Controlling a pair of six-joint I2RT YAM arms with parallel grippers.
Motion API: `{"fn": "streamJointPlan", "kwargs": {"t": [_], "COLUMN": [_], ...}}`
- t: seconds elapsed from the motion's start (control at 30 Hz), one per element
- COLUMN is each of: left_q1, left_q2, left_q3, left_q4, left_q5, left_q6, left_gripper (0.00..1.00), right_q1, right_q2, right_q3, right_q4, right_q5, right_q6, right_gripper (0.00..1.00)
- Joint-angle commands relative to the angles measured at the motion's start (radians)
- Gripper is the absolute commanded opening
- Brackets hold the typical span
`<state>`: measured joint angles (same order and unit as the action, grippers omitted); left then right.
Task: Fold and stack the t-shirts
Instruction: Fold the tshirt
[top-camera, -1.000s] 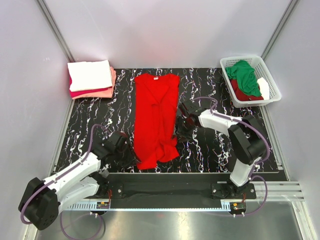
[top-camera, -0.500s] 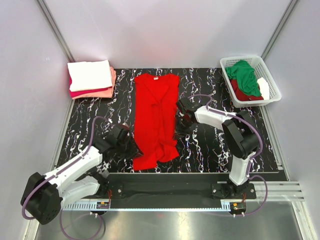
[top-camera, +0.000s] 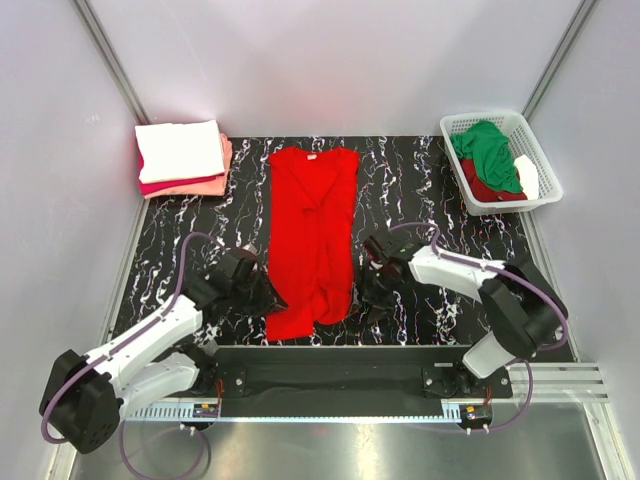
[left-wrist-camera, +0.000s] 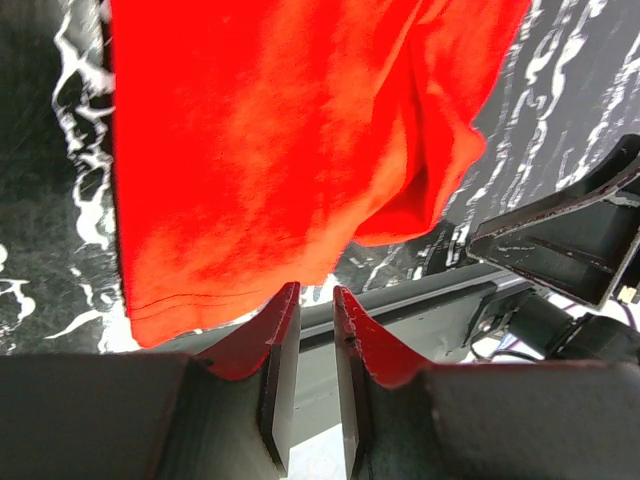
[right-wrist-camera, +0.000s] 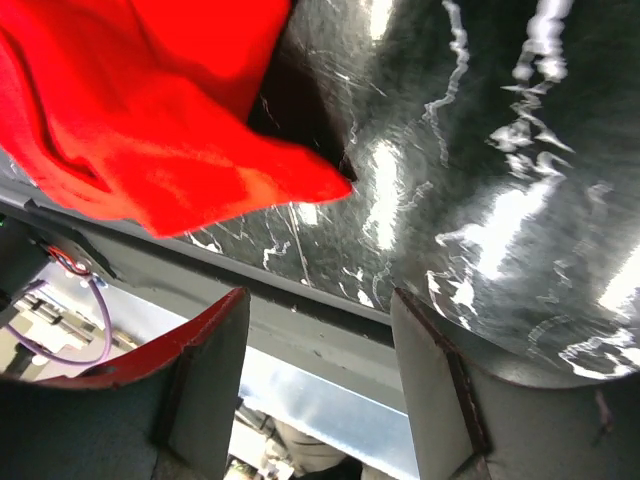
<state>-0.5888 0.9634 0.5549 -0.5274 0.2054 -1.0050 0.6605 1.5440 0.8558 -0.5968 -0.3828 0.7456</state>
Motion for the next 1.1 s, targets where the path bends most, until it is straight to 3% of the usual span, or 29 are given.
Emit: {"fn": "streamJointPlan", "kwargs": {"t": [0.0, 0.3, 0.43, 0.53, 0.57, 0.7, 0.9, 1.07], "left_q1": [0.0, 0.001, 0.001, 0.003, 0.003, 0.006, 0.007, 0.007], "left_q2": [-0.035, -0.112, -0.137, -0.156, -0.157, -0.147, -0.126, -0.132], "left_q3": [-0.047, -0.07, -0.088, -0.096, -0.099, -0.099, -0.073, -0.066], "left_q4": [0.04, 0.0, -0.008, -0.016, -0.022, -0.016, -0.019, -0.036], "left_q5": [0.029, -0.001, -0.004, -0.011, -0.012, -0.012, -0.009, -0.017], "left_q6": [-0.012, -0.018, -0.029, -0.03, -0.03, -0.027, -0.017, -0.015], "left_gripper": [0.24, 0.25, 0.25, 0.25, 0.25, 0.26, 0.25, 0.25], "right_q1": [0.031, 0.05, 0.05, 0.05, 0.05, 0.05, 0.05, 0.048], "right_q2": [0.057, 0.209, 0.226, 0.228, 0.226, 0.219, 0.163, 0.023], "right_q3": [0.026, 0.14, 0.15, 0.149, 0.147, 0.141, 0.109, 0.106], "right_q4": [0.103, 0.117, 0.118, 0.123, 0.124, 0.127, 0.141, 0.003], "right_q5": [-0.031, -0.007, 0.004, 0.005, 0.004, -0.002, -0.001, 0.105], "right_q6": [0.078, 0.066, 0.077, 0.077, 0.077, 0.066, 0.069, 0.012], "right_gripper": [0.65, 0.62, 0.55, 0.36, 0.22, 0.01, 0.0, 0.0]}}
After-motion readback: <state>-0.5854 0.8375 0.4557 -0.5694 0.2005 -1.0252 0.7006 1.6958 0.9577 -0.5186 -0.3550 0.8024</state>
